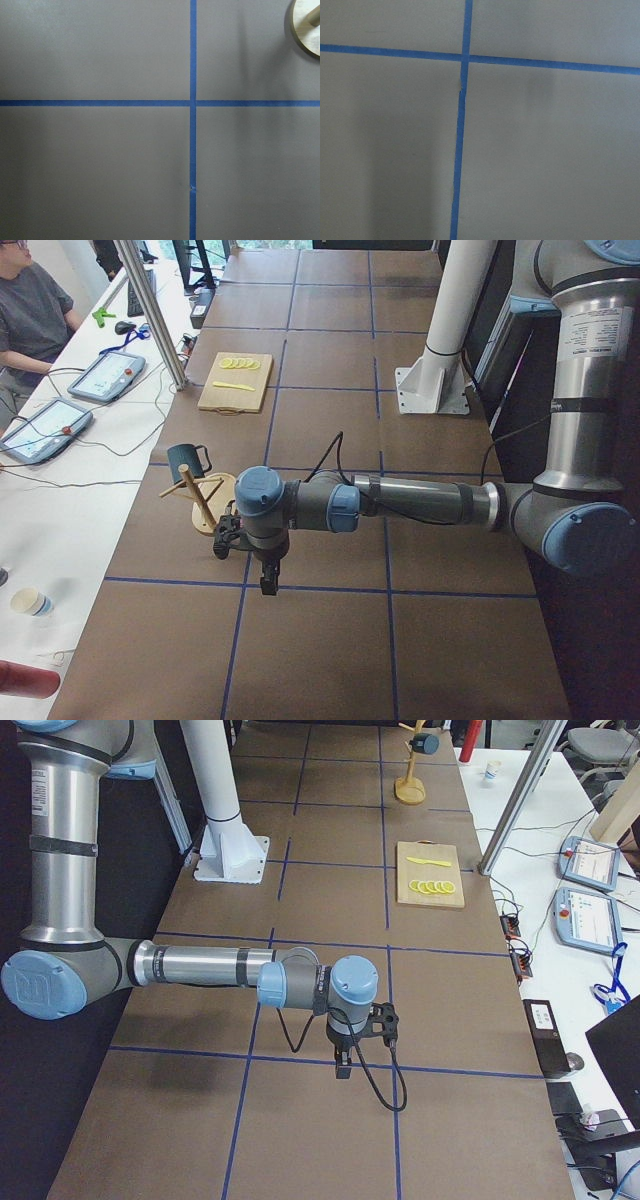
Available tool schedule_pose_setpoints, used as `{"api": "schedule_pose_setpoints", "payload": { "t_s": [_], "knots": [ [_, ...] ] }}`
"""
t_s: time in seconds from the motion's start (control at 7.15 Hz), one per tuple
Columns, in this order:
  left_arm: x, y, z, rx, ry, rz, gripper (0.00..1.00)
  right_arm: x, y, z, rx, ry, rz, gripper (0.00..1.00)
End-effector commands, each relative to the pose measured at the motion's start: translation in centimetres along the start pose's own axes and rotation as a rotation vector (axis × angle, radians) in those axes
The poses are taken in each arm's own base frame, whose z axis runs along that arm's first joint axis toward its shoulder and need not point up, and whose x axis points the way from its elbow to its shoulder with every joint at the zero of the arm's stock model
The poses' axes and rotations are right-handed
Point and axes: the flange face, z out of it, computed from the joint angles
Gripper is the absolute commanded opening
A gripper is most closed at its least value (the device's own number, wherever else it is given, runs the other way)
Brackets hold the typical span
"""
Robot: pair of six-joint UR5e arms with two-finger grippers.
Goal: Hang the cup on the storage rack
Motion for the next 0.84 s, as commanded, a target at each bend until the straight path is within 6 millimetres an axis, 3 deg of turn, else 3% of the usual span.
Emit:
{"api": "schedule_pose_setpoints", "payload": {
  "t_s": [0.0, 0.7],
  "knots": [
    [-0.1, 0.4, 0.2, -0.003, 0.002, -0.002, 1.00, 0.0, 0.0, 0.1, -0.001, -0.001, -0.002, 1.00],
    [-0.2, 0.4, 0.3, -0.007, 0.002, -0.003, 1.00, 0.3, 0.0, 1.6, -0.034, 0.001, 0.004, 1.00]
  ]
}}
